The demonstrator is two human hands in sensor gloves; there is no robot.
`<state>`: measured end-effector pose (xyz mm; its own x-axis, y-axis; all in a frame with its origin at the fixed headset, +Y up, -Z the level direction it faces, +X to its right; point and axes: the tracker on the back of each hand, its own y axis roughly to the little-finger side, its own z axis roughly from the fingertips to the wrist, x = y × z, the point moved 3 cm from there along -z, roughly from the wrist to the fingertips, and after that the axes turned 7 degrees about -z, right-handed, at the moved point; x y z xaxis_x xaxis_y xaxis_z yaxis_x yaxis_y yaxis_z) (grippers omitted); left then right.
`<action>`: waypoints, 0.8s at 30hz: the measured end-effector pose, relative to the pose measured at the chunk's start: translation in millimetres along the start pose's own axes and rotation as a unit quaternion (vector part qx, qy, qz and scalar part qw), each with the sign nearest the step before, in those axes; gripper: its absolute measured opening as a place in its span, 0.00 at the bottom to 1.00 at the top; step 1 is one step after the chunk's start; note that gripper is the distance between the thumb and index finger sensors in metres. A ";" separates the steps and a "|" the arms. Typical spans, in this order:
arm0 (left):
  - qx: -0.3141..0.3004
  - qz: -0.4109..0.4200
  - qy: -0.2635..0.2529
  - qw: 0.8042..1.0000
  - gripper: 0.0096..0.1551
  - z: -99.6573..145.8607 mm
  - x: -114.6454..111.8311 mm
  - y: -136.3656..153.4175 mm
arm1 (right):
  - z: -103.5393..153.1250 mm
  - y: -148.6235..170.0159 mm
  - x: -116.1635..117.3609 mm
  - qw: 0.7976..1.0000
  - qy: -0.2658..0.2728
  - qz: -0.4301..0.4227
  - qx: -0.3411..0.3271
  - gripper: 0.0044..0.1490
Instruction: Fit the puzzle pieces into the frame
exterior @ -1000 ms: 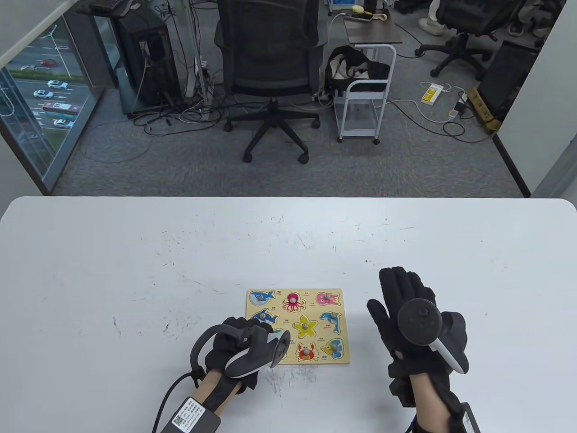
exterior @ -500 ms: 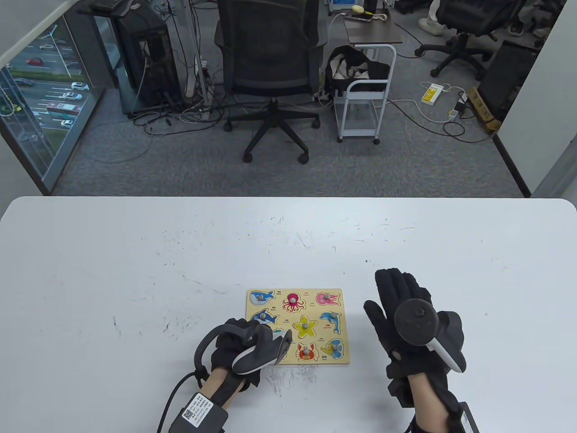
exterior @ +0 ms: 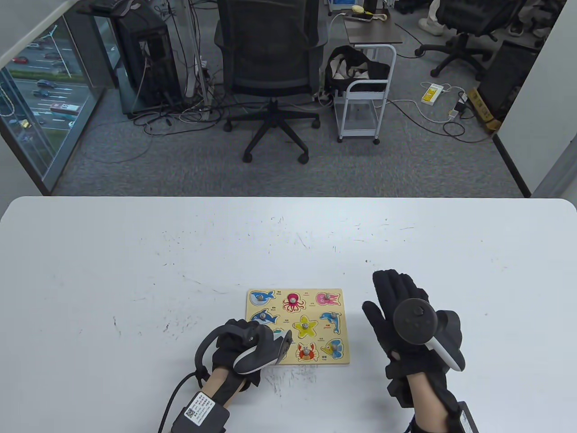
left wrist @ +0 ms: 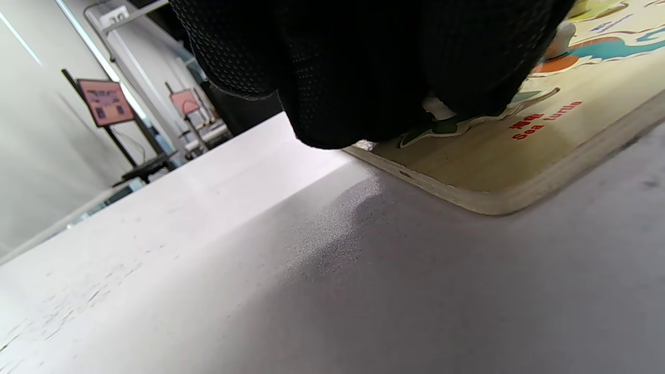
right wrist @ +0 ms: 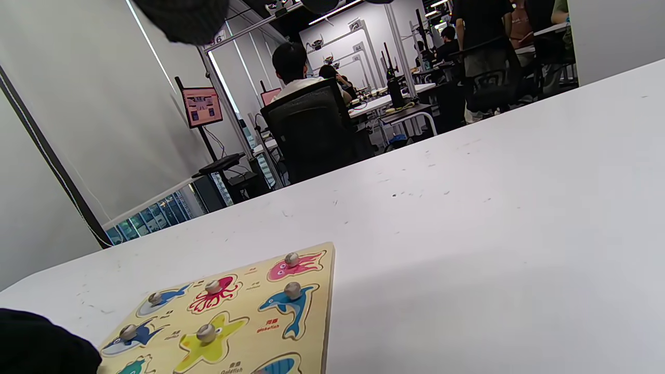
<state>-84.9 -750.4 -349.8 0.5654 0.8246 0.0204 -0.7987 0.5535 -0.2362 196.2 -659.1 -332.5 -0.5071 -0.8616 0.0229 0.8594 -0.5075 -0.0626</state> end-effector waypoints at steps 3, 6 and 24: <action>0.001 -0.005 -0.006 1.000 0.23 1.1 0.5 -0.7 | -0.2 -0.3 0.6 1.000 -0.003 0.001 -0.001 0.45; 0.002 -0.008 -0.011 1.000 0.24 2.5 0.3 -1.5 | -0.4 -0.4 1.0 1.000 -0.004 0.001 -0.001 0.45; 0.108 0.304 -0.055 0.945 0.36 14.9 19.3 101.8 | -2.7 -2.4 6.5 1.000 -0.013 0.014 0.002 0.45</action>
<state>-158.4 -676.4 -358.9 -0.0269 0.9984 0.0493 -0.9991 -0.0252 -0.0335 190.6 -663.4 -334.9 -0.4811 -0.8754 0.0477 0.8734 -0.4833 -0.0600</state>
